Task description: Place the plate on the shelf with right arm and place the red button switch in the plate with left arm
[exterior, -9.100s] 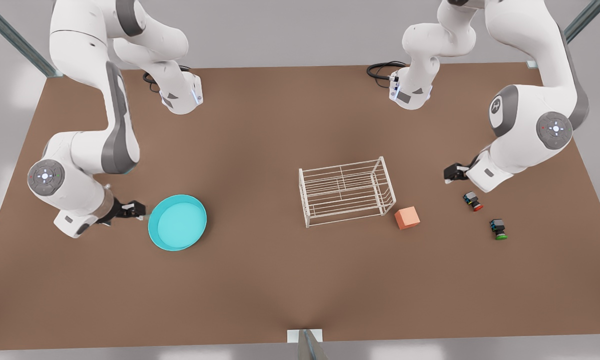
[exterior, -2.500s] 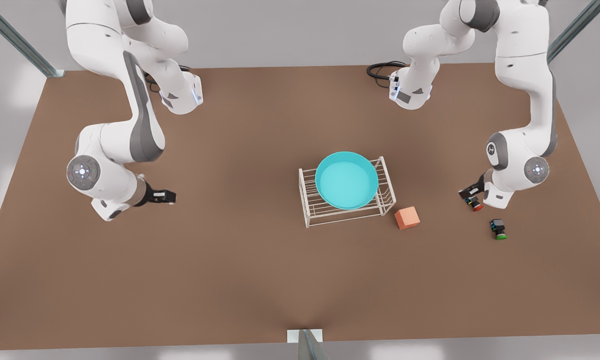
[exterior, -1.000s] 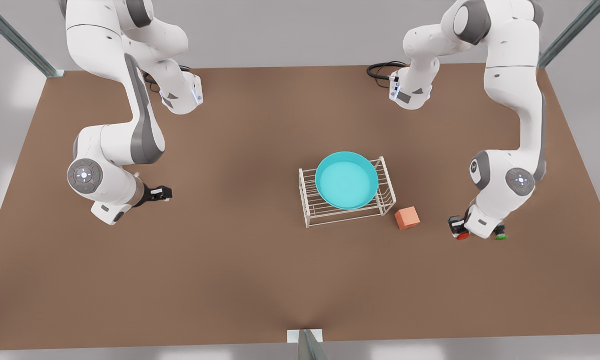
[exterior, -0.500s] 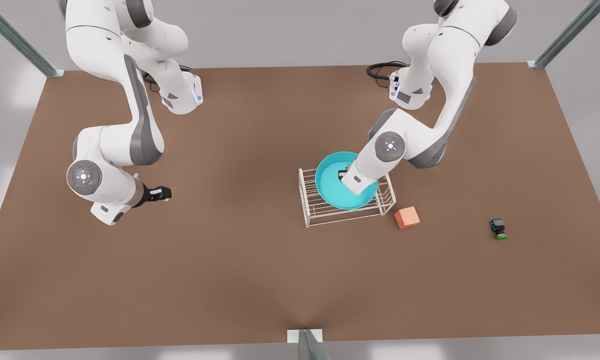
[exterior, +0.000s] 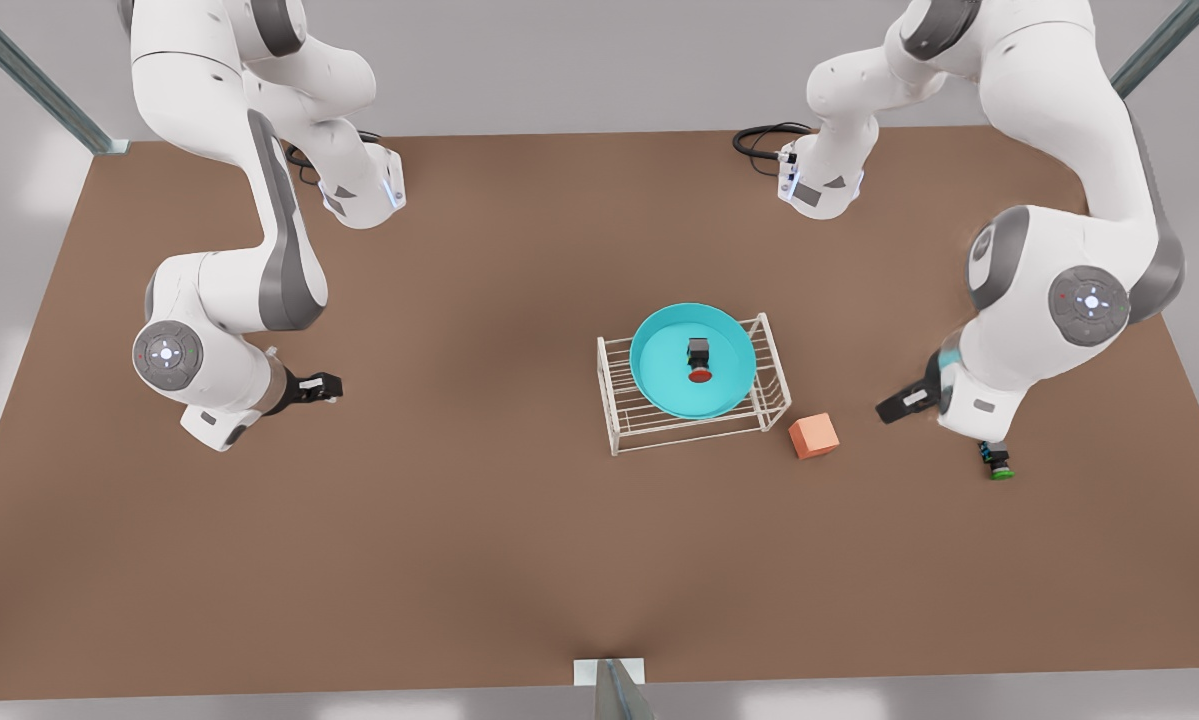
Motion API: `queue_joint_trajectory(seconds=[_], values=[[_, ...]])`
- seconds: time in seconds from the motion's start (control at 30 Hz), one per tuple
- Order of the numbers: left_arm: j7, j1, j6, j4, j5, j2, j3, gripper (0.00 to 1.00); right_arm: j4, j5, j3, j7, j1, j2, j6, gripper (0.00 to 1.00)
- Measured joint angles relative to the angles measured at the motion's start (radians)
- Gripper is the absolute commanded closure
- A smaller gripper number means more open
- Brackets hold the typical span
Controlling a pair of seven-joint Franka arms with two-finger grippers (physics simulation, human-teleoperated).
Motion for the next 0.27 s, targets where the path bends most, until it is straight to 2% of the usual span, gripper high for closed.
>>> queue_joint_trajectory(seconds=[0.03, 0.07, 0.27], values=[[0.037, -0.061, 0.003, -0.169, -0.043, -0.119, 0.143, 0.0, 0.0, 0.0, 0.0, 0.0, 0.0, 0.0, 0.0, 0.0], [0.072, -0.101, 0.034, -0.32, -0.074, -0.223, 0.212, 0.0, 0.0, 0.0, -0.001, 0.0, 0.0, 0.0, 0.0, 0.0], [0.222, -0.186, 0.09, -0.368, -0.145, -0.254, 0.242, 0.0, 0.0, 0.0, -0.005, -0.002, -0.001, 0.006, 0.001, 0.0]])
